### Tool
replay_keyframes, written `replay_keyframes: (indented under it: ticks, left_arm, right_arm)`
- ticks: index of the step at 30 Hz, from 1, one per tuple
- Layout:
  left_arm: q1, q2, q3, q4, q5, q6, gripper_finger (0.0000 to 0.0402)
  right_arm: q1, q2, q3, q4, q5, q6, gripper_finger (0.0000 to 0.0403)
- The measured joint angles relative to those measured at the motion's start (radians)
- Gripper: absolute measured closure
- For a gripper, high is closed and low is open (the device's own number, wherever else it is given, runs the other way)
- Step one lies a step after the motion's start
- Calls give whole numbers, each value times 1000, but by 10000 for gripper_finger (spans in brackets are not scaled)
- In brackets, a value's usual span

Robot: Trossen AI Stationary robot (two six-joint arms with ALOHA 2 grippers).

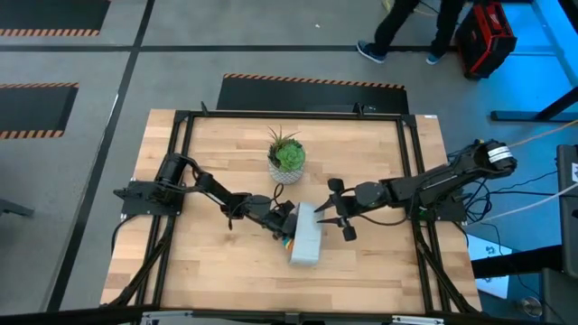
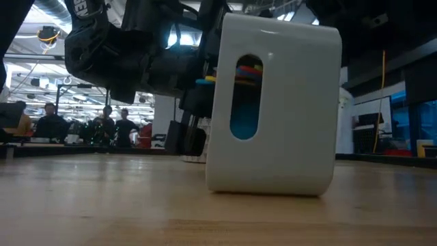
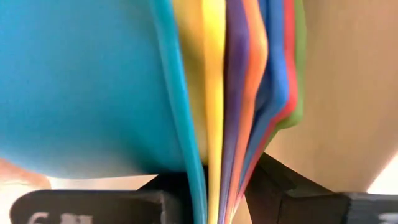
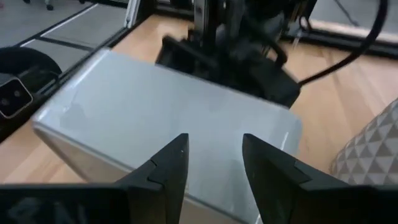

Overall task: Nest measuring cups in basket
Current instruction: Put the stacked measuring cups into the bin

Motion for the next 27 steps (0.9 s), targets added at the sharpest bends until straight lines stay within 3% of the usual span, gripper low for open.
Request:
replay_keyframes:
  ticks: [27]
  left_arm:
    - [4, -133, 0, -126, -45, 93, 312]
  right_arm:
    - [0, -50, -1, -245, -29, 76, 247]
